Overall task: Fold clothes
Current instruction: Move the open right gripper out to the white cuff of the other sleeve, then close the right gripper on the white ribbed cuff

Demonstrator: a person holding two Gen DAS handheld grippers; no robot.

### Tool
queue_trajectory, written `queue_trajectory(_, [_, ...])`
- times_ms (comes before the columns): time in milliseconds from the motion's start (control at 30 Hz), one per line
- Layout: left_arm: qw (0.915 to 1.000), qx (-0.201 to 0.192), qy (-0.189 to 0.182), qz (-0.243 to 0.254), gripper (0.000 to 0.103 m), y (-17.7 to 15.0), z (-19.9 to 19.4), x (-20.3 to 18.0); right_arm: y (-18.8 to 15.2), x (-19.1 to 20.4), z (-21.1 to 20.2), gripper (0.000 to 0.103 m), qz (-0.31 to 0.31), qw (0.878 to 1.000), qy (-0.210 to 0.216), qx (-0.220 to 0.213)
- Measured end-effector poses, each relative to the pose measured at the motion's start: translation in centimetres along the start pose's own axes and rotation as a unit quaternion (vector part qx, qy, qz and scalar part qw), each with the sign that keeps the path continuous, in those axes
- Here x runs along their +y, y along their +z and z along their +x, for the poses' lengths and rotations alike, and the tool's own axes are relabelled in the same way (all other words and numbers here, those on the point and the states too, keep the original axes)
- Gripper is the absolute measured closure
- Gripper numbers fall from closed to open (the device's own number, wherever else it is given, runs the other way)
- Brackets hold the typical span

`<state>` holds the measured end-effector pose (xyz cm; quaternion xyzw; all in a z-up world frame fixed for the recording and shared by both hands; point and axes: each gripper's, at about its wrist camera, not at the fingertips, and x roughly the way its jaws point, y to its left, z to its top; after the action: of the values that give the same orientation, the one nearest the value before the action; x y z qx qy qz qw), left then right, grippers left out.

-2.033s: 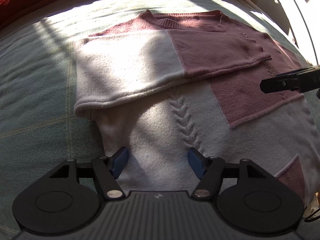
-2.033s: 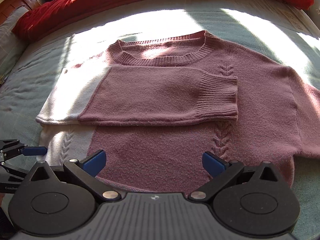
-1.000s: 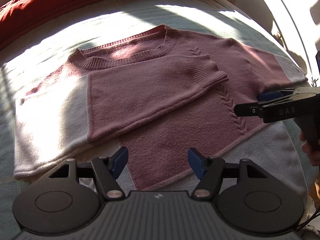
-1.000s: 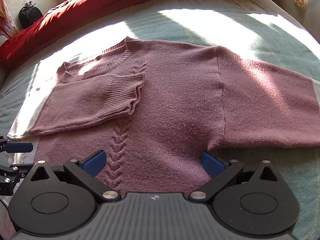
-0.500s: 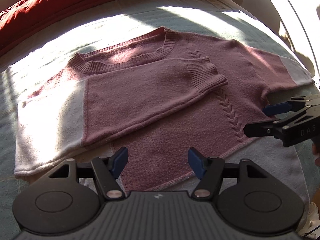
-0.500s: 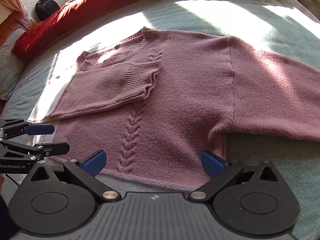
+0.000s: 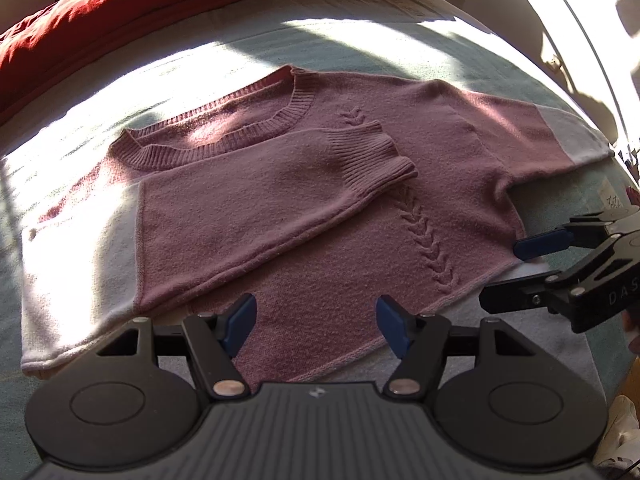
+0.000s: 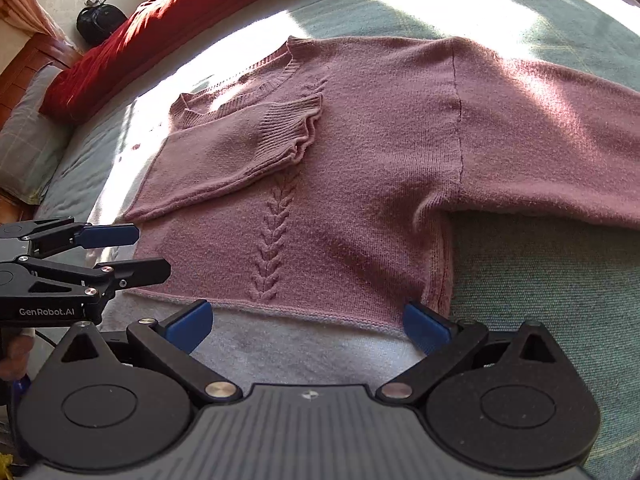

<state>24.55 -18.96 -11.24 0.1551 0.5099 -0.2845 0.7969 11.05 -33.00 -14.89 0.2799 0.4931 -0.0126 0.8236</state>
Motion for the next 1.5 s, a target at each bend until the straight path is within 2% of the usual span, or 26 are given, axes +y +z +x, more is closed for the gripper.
queue_trajectory(167, [0.9997, -0.009, -0.016, 0.013, 0.037, 0.5, 0.0, -0.6, -0.1, -1.0, -2.8, 0.0, 0.028, 0.999, -0.001, -0.043])
queue_trajectory(333, [0.9959, -0.036, -0.058, 0.059, 0.037, 3.3, 0.1, -3.3, 0.7, -3.3, -5.6, 0.0, 0.059, 0.994, -0.049, -0.08])
queue_trajectory(500, [0.9846, -0.048, -0.125, 0.113, 0.037, 6.5, 2.6, -7.8, 0.2, -6.3, -8.0, 0.0, 0.115, 0.983, -0.079, -0.119])
queue_trajectory(667, [0.9722, -0.036, -0.164, 0.163, 0.037, 7.4, 6.0, -12.2, -1.2, -9.0, -9.7, 0.0, 0.158, 0.972, -0.103, -0.143])
queue_trajectory(800, [0.9705, -0.026, -0.163, 0.176, 0.037, 7.1, 7.1, -13.9, -2.1, -10.8, -10.5, 0.0, 0.183, 0.966, -0.111, -0.146])
queue_trajectory(900, [0.9642, -0.041, -0.17, 0.199, 0.036, 7.2, 5.8, -14.7, -2.5, -11.9, -11.1, 0.0, 0.192, 0.963, -0.108, -0.157])
queue_trajectory(1000, [0.9599, -0.047, -0.178, 0.211, 0.036, 7.4, 4.6, -15.0, -2.6, -13.5, -12.3, 0.0, 0.205, 0.955, -0.106, -0.186])
queue_trajectory(1100, [0.9588, -0.049, -0.18, 0.214, 0.035, 7.4, 4.3, -15.0, -2.3, -16.5, -13.4, 0.0, 0.24, 0.944, -0.1, -0.205])
queue_trajectory(1167, [0.9596, -0.046, -0.175, 0.215, 0.035, 7.5, 4.5, -15.1, -2.1, -18.7, -14.1, 0.005, 0.266, 0.935, -0.095, -0.216])
queue_trajectory(1233, [0.9608, -0.042, -0.175, 0.211, 0.035, 7.6, 4.6, -15.0, -1.9, -21.1, -14.7, 0.013, 0.293, 0.925, -0.09, -0.224])
queue_trajectory(1300, [0.9609, -0.041, -0.177, 0.208, 0.035, 7.5, 4.6, -14.9, -1.8, -23.4, -15.2, 0.026, 0.321, 0.914, -0.091, -0.228])
queue_trajectory(1500, [0.9616, -0.042, -0.181, 0.202, 0.036, 7.6, 4.5, -14.6, -3.2, -30.1, -15.9, 0.027, 0.432, 0.862, -0.054, -0.259])
